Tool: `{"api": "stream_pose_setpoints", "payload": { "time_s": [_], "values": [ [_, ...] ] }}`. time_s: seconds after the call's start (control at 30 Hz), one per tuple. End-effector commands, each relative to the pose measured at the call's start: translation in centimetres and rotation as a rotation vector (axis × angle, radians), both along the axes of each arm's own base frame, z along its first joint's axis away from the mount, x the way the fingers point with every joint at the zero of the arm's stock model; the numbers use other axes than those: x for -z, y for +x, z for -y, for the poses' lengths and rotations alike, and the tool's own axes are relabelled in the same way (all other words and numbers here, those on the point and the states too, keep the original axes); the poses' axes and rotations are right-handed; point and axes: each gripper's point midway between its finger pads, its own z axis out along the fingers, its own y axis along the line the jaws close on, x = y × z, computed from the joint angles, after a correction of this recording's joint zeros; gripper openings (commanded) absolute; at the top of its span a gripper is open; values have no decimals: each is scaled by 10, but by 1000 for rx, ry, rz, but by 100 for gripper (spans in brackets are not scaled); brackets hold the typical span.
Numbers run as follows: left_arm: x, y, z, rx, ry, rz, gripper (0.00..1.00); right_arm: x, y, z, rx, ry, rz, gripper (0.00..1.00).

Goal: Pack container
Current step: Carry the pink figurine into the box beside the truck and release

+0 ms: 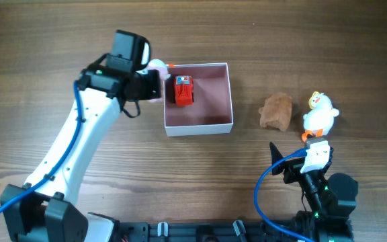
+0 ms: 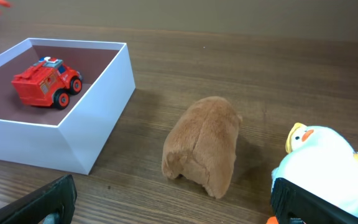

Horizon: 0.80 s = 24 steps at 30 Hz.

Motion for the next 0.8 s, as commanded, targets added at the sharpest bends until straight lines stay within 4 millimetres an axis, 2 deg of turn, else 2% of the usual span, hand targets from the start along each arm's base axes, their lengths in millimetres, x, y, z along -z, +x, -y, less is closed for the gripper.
{"api": "stream_pose_setpoints", "payload": {
  "time_s": [0.0, 0.1, 0.2, 0.4, 0.57, 0.77],
  "values": [
    [-8, -13, 39, 54, -82, -13, 4, -2, 0, -2, -7, 17, 7, 100],
    [-6, -21, 57, 105, -80, -20, 4, -2, 0, -2, -7, 17, 6, 100],
    [5, -30, 77, 159, -69, -44, 4, -2, 0, -2, -7, 17, 6, 99],
    [31, -35, 89, 180, -23, -102, 4, -2, 0, -2, -7, 17, 7, 100],
    [46, -31, 80, 155, 49, -116, 4, -2, 0, -2, -7, 17, 7, 99],
    [50, -30, 73, 55, 54, -133, 4, -2, 0, -2, -7, 17, 6, 100]
  ]
}}
